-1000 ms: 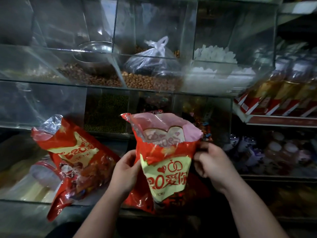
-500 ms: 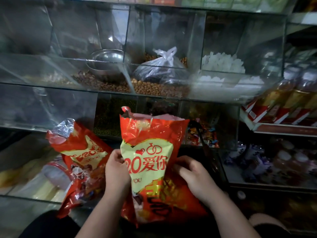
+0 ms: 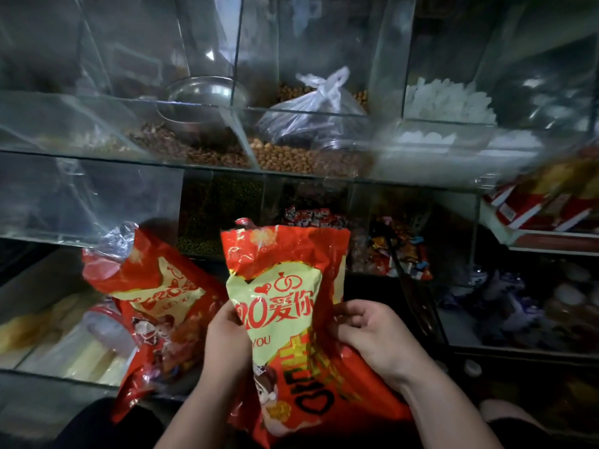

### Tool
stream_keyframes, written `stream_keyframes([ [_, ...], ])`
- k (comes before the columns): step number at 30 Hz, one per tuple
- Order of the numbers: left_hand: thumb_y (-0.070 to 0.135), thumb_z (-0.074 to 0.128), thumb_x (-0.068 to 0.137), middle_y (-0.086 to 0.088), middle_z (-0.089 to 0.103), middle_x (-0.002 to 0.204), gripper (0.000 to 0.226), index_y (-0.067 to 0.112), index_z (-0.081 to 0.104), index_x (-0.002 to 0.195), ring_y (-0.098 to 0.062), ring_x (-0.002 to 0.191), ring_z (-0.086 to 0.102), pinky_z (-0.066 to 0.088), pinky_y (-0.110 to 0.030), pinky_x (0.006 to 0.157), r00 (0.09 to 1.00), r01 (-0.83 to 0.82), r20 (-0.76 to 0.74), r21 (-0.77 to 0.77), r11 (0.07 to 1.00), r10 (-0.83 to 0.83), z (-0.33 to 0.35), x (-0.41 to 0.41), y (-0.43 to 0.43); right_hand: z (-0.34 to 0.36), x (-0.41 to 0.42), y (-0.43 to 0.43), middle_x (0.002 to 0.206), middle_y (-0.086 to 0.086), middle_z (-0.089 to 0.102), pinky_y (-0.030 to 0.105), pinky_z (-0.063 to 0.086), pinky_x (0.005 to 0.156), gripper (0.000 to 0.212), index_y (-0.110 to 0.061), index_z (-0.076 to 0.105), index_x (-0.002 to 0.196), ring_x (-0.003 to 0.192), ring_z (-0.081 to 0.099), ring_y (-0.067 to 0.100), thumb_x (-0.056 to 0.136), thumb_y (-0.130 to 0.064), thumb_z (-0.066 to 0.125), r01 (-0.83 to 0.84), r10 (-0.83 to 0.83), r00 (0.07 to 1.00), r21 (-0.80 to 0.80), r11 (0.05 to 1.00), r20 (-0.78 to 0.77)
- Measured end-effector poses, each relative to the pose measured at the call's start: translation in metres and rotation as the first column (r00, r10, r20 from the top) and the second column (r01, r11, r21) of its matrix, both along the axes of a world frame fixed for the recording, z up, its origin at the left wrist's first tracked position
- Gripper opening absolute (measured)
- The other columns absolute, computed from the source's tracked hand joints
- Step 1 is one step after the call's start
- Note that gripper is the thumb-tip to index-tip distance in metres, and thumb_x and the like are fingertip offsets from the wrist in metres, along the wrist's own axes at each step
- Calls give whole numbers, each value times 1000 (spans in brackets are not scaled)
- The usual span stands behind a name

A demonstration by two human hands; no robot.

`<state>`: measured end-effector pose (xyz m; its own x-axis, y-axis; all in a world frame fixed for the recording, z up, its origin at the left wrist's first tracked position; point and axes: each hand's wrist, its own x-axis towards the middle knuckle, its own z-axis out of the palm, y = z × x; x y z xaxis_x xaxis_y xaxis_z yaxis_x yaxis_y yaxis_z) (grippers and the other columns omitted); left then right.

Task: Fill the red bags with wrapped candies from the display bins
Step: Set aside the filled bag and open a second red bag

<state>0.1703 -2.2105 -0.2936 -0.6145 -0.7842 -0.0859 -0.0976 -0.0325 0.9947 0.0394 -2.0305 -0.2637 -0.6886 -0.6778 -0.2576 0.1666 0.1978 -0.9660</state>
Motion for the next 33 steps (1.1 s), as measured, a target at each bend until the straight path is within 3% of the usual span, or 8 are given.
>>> stream_keyframes([
  [6,7,80,77,-18,75,102,36,3,67,111,-37,94,73,60,-51,82,995,92,-56,274,957,-80,-15,25,-9,-9,-11,22,85,8,80,33,59,68,20,-23,81,90,73,75,20,92,-4,75,207,-210,964,-36,978,-163],
  [10,18,82,66,-17,76,98,51,8,65,113,-35,88,74,61,-43,73,999,41,-35,291,956,-32,-15,38,-23,-15,-27,41,76,1,79,33,56,67,28,-32,79,85,66,72,13,94,-7,73,389,-401,888,-100,916,-225],
  [15,34,81,73,-13,77,91,35,18,67,102,-34,83,75,59,-49,77,998,49,36,176,983,-56,-12,44,-23,-36,-35,54,74,5,78,38,55,73,17,-19,76,85,73,70,26,95,-5,73,527,-540,821,-119,841,-185],
  [21,34,73,89,0,77,82,16,22,67,97,-22,72,75,56,-28,56,980,-197,27,72,978,196,-17,49,-27,-49,-35,63,83,14,70,44,49,80,23,-19,70,85,79,62,27,99,-2,64,619,-633,750,-137,774,-192],
  [26,39,71,80,-6,77,99,19,35,69,98,-28,87,75,60,-45,73,998,37,-50,90,995,-33,-9,50,-28,-41,-42,61,96,6,80,38,56,78,22,-32,78,97,87,74,20,90,-27,58,485,-491,857,-79,871,-155],
  [29,35,71,88,4,78,96,12,42,71,98,-19,85,76,61,-36,67,1000,-15,-16,18,1000,15,-3,44,-30,-45,-47,54,120,8,77,45,55,97,44,-28,75,120,112,72,22,97,-55,49,441,-448,894,-137,887,-26],
  [31,32,69,92,15,76,92,16,48,70,95,-7,81,74,58,-26,68,997,-48,49,-150,988,56,-2,40,-34,-46,-47,53,109,14,80,43,60,86,49,-26,77,113,101,77,27,95,-63,51,362,-359,932,-198,911,53],
  [33,37,69,92,17,76,91,15,52,69,95,-4,79,73,56,-19,64,997,-34,65,-176,984,46,0,38,-36,-37,-43,49,100,13,81,36,62,70,26,-25,78,103,90,79,29,87,-45,71,253,-263,965,-206,945,-24],
])
